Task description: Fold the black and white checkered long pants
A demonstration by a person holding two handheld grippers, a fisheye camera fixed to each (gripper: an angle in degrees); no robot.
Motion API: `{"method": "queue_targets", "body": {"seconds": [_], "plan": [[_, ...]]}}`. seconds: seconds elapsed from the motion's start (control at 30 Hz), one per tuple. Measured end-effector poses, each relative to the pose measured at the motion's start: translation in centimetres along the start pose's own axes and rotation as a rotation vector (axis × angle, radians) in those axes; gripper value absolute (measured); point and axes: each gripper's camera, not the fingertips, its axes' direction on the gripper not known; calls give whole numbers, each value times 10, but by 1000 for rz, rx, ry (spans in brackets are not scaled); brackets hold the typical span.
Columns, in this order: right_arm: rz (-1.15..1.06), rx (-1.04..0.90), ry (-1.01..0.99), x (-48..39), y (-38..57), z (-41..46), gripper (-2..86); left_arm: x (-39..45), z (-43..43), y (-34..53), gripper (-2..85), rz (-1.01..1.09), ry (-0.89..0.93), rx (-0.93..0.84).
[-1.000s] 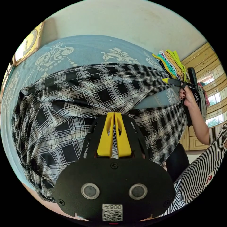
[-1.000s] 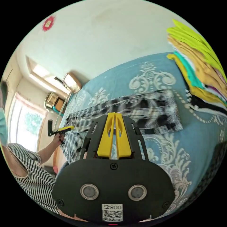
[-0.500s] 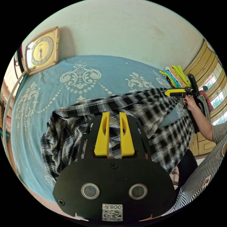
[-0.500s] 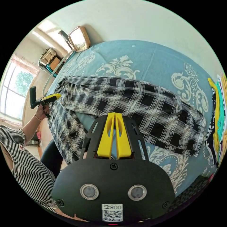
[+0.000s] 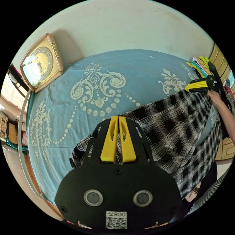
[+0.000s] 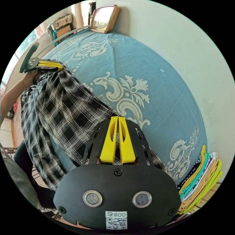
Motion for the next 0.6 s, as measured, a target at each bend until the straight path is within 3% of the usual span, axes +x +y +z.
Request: {"method": "queue_targets", "body": {"seconds": [0.3, 0.5, 0.6], "plan": [[89, 23, -93, 24, -12, -10, -3, -41, 18, 8, 12, -69, 55, 9], [225, 187, -121, 52, 54, -51, -1, -78, -20, 76, 9, -148, 121, 132], [304, 196, -138, 69, 101, -57, 1, -93, -23, 112, 5, -177, 69, 99]]}}
